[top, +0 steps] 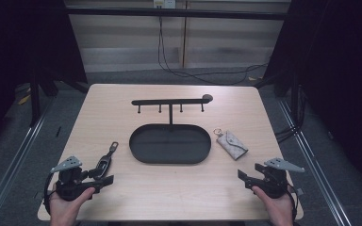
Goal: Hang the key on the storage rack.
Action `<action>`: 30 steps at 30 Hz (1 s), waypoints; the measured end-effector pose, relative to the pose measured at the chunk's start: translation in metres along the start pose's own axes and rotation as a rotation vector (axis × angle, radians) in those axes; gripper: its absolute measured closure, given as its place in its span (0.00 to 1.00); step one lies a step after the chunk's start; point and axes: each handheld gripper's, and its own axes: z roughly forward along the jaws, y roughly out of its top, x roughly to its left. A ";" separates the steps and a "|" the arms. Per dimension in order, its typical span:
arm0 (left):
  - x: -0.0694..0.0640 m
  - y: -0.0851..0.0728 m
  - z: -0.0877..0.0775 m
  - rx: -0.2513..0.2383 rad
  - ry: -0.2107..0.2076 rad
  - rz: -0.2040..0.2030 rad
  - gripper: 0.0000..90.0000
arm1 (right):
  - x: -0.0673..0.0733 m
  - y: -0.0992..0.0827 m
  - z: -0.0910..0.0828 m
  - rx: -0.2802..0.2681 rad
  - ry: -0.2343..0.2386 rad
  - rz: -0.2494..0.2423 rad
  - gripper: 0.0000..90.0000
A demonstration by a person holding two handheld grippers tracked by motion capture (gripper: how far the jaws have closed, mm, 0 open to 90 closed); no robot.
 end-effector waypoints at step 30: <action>0.007 0.036 0.022 0.080 0.057 0.031 0.41 | -0.003 -0.001 0.005 0.042 0.000 0.020 0.21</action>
